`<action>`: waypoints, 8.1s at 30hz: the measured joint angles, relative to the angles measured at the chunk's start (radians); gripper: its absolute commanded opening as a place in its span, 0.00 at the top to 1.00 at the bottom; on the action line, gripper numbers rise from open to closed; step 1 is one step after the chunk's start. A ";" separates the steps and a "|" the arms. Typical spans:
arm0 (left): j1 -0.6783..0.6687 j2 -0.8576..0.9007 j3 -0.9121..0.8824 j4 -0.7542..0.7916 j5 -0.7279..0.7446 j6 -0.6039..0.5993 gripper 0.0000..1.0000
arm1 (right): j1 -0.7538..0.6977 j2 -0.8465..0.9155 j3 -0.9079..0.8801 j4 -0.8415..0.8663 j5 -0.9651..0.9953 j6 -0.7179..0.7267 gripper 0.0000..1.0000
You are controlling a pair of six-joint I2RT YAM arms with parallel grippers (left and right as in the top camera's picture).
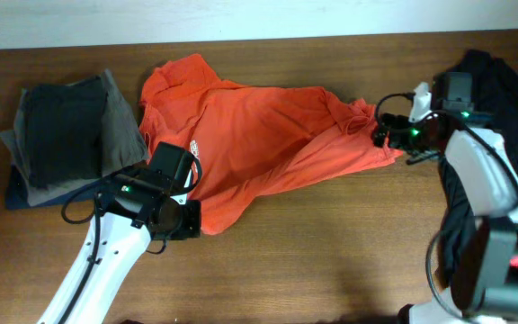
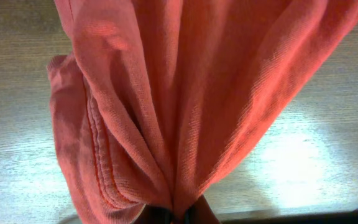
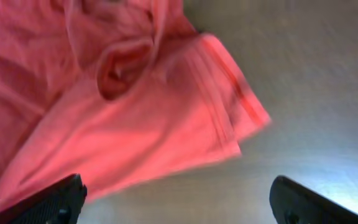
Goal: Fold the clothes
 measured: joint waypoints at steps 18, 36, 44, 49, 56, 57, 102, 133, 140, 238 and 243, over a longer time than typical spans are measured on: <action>0.000 0.010 -0.003 0.032 0.000 0.000 1.00 | 0.198 0.289 -0.003 0.419 0.111 -0.069 0.34; 0.000 0.010 -0.003 0.033 0.001 0.000 1.00 | 0.197 0.301 0.174 0.301 0.357 -0.068 0.55; 0.000 0.010 -0.003 0.033 0.000 0.000 1.00 | 0.182 0.269 0.219 0.385 0.400 -0.042 0.44; 0.000 0.010 -0.003 0.036 0.000 0.000 1.00 | 0.128 0.269 0.220 0.296 0.402 -0.013 0.37; 0.000 0.010 -0.004 0.055 0.000 0.000 1.00 | 0.096 0.269 0.220 0.110 0.364 -0.003 0.36; 0.000 0.010 -0.004 0.055 0.000 0.000 1.00 | 0.097 0.269 0.220 0.105 0.345 -0.003 0.36; 0.000 0.010 -0.004 0.077 0.000 0.000 0.99 | 0.097 0.388 0.219 0.257 0.164 0.174 0.49; 0.196 0.013 0.101 0.149 0.038 0.037 1.00 | 0.031 -0.180 0.361 -0.359 0.295 0.166 0.96; 0.346 0.016 0.344 0.044 0.147 0.153 1.00 | -0.003 -0.465 0.361 -0.459 0.341 0.143 0.96; 0.309 0.047 -0.108 0.187 0.314 0.251 0.93 | -0.221 -0.233 -0.052 -0.531 0.343 0.124 0.92; 0.309 0.059 -0.109 0.362 0.314 0.233 0.93 | -0.191 -0.229 -0.052 -0.361 0.307 0.125 0.92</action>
